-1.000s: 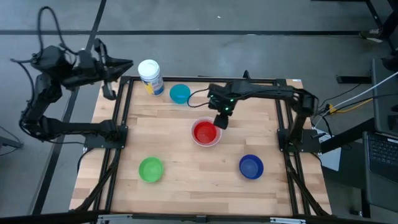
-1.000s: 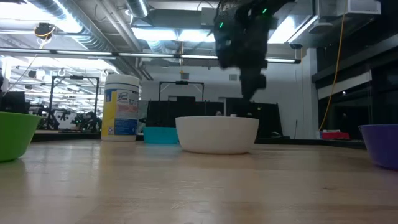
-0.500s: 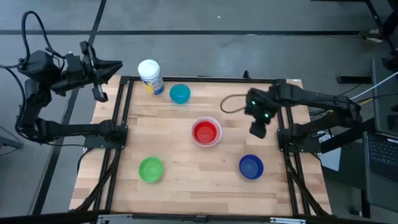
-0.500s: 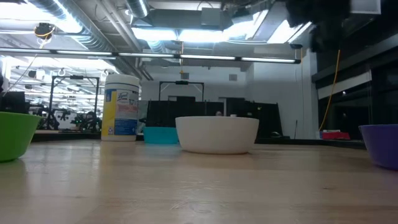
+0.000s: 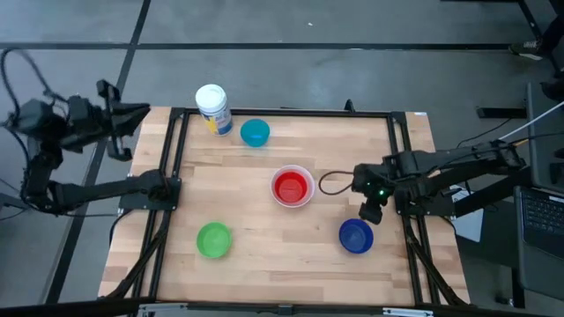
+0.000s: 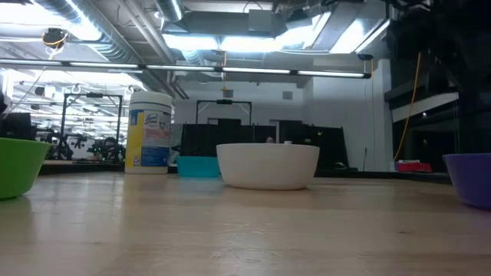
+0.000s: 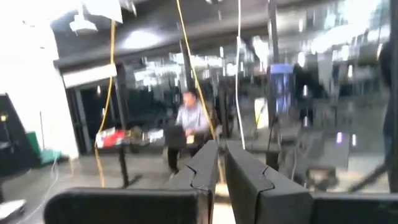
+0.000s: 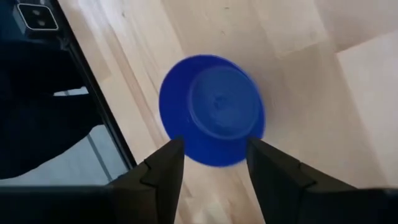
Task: Nest bowls inside each other
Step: Stack the blue bowl in the red bowl
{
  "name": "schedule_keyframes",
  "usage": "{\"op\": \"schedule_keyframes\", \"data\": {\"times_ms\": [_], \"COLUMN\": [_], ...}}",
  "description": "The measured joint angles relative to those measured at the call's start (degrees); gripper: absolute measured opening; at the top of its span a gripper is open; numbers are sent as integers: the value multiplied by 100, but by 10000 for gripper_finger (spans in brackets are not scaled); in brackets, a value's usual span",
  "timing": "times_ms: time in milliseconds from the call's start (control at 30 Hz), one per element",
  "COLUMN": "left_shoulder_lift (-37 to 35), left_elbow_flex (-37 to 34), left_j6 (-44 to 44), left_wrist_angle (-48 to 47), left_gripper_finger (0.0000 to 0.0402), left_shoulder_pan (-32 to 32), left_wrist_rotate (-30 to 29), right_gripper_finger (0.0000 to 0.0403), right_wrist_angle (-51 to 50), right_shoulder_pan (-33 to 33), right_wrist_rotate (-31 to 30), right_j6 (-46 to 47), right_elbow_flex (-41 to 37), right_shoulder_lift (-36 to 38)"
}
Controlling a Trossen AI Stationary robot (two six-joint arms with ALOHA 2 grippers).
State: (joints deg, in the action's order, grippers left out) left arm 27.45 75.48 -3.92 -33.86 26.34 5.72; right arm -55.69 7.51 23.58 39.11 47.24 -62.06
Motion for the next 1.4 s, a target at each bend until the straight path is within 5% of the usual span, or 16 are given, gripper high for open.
{"op": "schedule_keyframes", "data": {"times_ms": [200,433,800,1400], "left_shoulder_lift": [-948,-1072,-1061,-1033], "left_elbow_flex": [-1617,-2615,-2712,-2710], "left_j6": [569,852,978,1027], "left_wrist_angle": [993,2068,2551,2912], "left_gripper_finger": [29,29,29,29], "left_shoulder_pan": [1,1,1,1], "left_wrist_rotate": [-164,-44,25,173], "right_gripper_finger": [171,167,205,199], "right_wrist_angle": [539,1245,1958,2468], "right_shoulder_pan": [133,76,107,133], "right_wrist_rotate": [-45,-85,-15,-311], "right_j6": [59,41,669,246], "right_elbow_flex": [-708,-1489,-1781,-1783], "right_shoulder_lift": [35,33,28,-974]}}
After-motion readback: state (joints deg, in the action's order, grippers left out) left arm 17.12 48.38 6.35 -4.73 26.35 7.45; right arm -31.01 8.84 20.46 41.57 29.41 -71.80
